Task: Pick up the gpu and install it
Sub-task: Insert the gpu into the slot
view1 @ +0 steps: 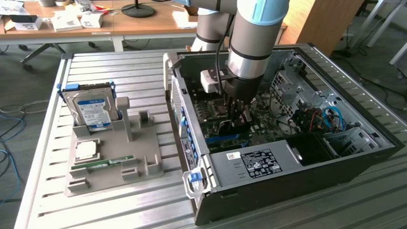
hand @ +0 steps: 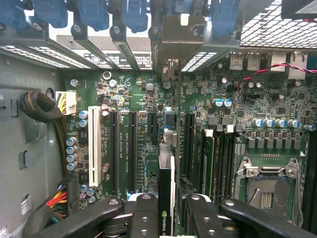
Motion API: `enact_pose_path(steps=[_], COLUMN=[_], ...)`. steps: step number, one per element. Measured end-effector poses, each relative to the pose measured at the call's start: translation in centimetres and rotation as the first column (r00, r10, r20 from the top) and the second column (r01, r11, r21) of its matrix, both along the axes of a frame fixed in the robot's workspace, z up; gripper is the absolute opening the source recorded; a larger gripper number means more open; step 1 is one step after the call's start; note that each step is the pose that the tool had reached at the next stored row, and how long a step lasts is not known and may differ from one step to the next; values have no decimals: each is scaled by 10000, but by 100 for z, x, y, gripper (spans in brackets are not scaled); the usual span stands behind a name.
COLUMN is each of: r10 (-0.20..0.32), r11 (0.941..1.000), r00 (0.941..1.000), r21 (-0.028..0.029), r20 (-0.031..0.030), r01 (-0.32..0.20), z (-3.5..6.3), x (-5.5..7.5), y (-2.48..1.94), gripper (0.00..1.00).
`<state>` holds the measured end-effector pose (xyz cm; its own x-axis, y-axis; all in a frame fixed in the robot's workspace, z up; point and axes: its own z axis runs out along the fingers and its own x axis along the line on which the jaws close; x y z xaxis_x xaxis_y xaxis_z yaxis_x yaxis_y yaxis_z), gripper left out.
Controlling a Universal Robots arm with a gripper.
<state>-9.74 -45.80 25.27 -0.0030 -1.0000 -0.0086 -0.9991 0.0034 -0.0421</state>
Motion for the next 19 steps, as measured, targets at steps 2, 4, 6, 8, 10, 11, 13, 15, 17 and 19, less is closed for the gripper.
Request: enact_pose_path(steps=[2, 4, 6, 8, 10, 11, 13, 15, 17, 19], r10=[0, 1, 1, 2, 1, 1, 1, 1, 1, 3], r11=[10000, 10000, 10000, 10000, 10000, 10000, 10000, 10000, 10000, 10000], r00=[10000, 10000, 10000, 10000, 10000, 10000, 10000, 10000, 10000, 10000], r21=[0, 0, -2, -2, -1, -3, -4, -5, -3, -8], r20=[0, 0, -1, -1, 0, -1, -1, -1, 0, -1], r01=[0, -1, -1, -2, -1, -1, -1, -1, -1, -3], z=[0, 0, 1, 1, 1, 0, -4, -7, -13, -19], x=[0, 1, 0, 0, 0, 0, 0, 0, 0, 0], y=[-2, -3, -4, -7, -7, -7, -7, -7, -7, -8], gripper=[26, 26, 26, 26, 26, 26, 26, 26, 26, 26])
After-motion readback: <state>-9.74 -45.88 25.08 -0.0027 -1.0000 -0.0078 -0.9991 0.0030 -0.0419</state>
